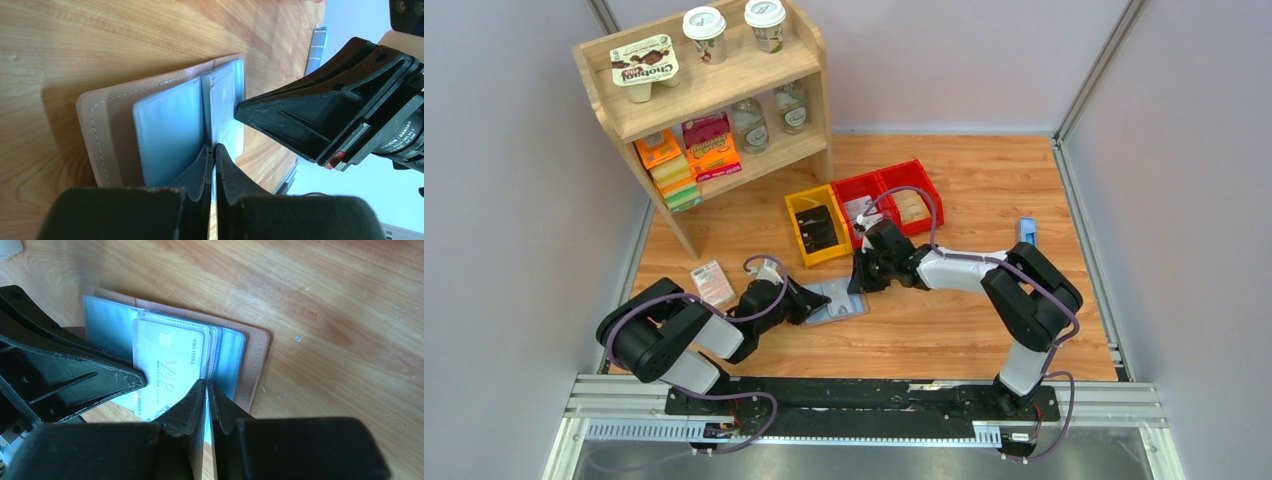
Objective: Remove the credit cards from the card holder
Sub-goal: Remove the credit card from the card holder, then place the credit card in the storage box.
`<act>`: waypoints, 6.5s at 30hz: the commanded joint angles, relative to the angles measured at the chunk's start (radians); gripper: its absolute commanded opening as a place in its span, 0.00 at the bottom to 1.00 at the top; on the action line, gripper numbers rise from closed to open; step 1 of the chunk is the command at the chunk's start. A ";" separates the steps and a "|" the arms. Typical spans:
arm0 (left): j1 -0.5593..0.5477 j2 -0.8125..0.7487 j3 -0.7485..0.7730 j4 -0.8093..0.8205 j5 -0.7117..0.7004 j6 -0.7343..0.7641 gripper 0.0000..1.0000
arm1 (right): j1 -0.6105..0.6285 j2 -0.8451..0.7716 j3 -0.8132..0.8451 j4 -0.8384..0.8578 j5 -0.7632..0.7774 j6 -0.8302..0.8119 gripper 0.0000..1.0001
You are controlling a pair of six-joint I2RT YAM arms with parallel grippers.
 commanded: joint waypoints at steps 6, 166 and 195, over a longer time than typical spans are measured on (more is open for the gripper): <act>-0.003 -0.039 -0.067 0.104 -0.034 -0.048 0.04 | -0.035 0.051 -0.037 -0.032 0.046 -0.018 0.12; -0.003 -0.929 -0.027 -1.114 -0.255 0.040 0.00 | -0.035 0.060 -0.057 0.034 -0.069 0.016 0.16; -0.013 -0.876 0.157 -0.471 -0.352 -0.110 0.00 | 0.028 -0.464 -0.216 0.440 0.089 0.500 0.66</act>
